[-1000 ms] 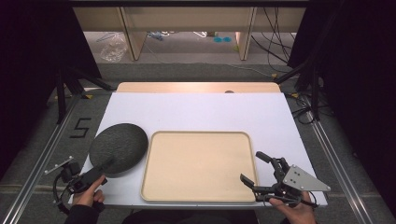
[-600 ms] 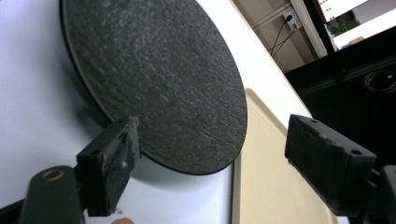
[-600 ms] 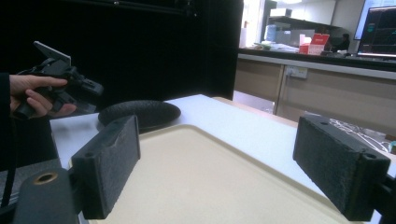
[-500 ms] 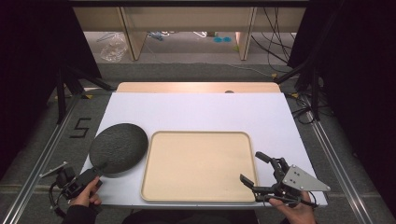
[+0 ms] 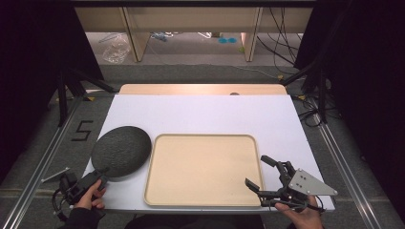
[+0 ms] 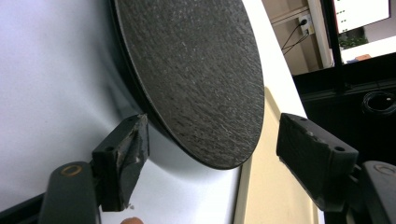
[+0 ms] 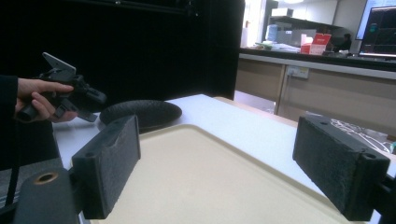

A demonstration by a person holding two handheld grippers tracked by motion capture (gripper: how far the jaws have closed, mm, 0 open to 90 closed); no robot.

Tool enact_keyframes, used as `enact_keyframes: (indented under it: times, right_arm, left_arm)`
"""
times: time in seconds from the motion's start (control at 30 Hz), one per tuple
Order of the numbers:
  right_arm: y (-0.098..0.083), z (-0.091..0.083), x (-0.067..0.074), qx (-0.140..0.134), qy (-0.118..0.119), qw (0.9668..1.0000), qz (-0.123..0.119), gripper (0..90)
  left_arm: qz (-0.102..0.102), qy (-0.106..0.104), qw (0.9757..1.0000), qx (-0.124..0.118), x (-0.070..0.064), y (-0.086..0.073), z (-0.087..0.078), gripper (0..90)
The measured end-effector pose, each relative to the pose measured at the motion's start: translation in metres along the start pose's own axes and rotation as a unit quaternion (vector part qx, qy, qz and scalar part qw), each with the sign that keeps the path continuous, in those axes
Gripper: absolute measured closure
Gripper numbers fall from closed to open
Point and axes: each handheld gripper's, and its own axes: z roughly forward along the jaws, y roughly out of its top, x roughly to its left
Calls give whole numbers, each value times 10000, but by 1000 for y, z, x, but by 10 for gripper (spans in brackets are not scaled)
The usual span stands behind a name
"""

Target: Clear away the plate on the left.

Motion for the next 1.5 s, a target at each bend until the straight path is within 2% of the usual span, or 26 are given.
enact_keyframes:
  times: [0.07, 0.1, 0.17, 0.2, 0.23, 0.33, 0.4, 0.47, 0.6, 0.63, 0.73, 0.9, 0.97, 1.03, 1.07, 1.1, 1.13, 1.17, 1.23, 1.27, 1.33, 1.37, 1.4, 1.43, 1.47, 1.5]
  right_arm:
    - [0, 0, 1, 45, 19, 10000, 62, 160]
    - [0, 0, 0, 12, 53, 10000, 49, 160]
    - [0, 0, 1, 18, 67, 9999, 81, 160]
    - [0, 1, -1, -26, 35, 10000, -27, 160]
    - [0, 1, -1, -26, 35, 10000, -27, 160]
    - [0, 1, -1, -48, 29, 10000, -18, 160]
    - [0, 0, 1, 29, 30, 10000, 60, 160]
    - [0, 1, 0, -38, 32, 10000, -22, 160]
    - [0, 1, -1, -9, 7, 10000, -36, 160]
    - [0, 0, 0, 68, 39, 10000, 51, 160]
    - [0, 1, -1, 12, -10, 10000, -48, 160]
    - [0, 0, 0, 28, 1, 10000, -33, 160]
    - [0, 0, 0, 25, 2, 10000, -25, 160]
    - [0, 1, -1, -22, 28, 10000, -30, 160]
    - [0, 1, 1, 20, 61, 10000, 58, 160]
    - [0, 1, 1, 20, 61, 10000, 58, 160]
    - [0, 1, 0, 13, 18, 10000, -30, 160]
    - [0, 0, 0, 31, 12, 10000, -33, 160]
    - [0, 0, 0, 47, 14, 10000, -39, 160]
    - [0, 0, 0, 48, 16, 10000, -39, 160]
    - [0, 0, 0, 35, 19, 10000, -34, 160]
    - [0, 1, 0, 11, 28, 10000, -40, 160]
    - [0, 1, 0, 10, 28, 10000, -43, 160]
    - [0, 1, 0, 10, 48, 10000, -41, 160]
    - [0, 1, 0, 13, 50, 10000, -42, 160]
    - [0, 1, 0, 13, 50, 10000, -42, 160]
  left_arm:
    - [-69, -45, 10000, 19, 2, 0, 1, 258]
    - [-172, -42, 9998, 22, 1, 0, 2, 261]
    - [-190, -55, 9998, 25, 1, 1, 3, 265]
    - [-189, -33, 9998, 50, 1, 1, 5, 270]
    - [-189, -33, 9998, 50, 1, 1, 5, 274]
    - [-293, -50, 9995, 73, 3, 1, 7, 286]
    - [-454, -149, 9988, 87, 5, 1, 8, 290]
    - [-577, -187, 9981, 80, 8, 2, 9, 309]
    - [-655, -204, 9976, 44, 9, 3, 11, 332]
    - [-711, -225, 9972, 45, 10, 5, 14, 343]
    - [-691, -186, 9974, 75, 11, 6, 17, 374]
    - [-756, -202, 9969, 90, 11, 10, 26, 405]
    - [-850, -178, 9962, 56, 11, 11, 29, 419]
    - [-967, -263, 9950, 30, 13, 12, 29, 435]
    - [-1029, -274, 9943, 23, 14, 12, 29, 445]
    - [-1079, -241, 9939, 2, 14, 12, 30, 445]
    - [-1089, -78, 9940, 29, 13, 13, 30, 464]
    - [-1114, -89, 9937, 6, 13, 13, 30, 473]
    - [-1193, -288, 9924, -21, 16, 12, 30, 489]
    - [-1274, -227, 9916, -63, 16, 12, 31, 500]
    - [-1292, -271, 9912, -63, 18, 12, 31, 523]
    - [-1274, 36, 9918, 8, 15, 13, 31, 548]
    - [-1217, 136, 9925, 56, 15, 14, 30, 557]
    - [-1172, 67, 9931, 1, 15, 13, 31, 562]
    - [-1076, 136, 9941, 13, 14, 12, 31, 563]
    - [-1076, 136, 9941, 13, 14, 12, 31, 580]
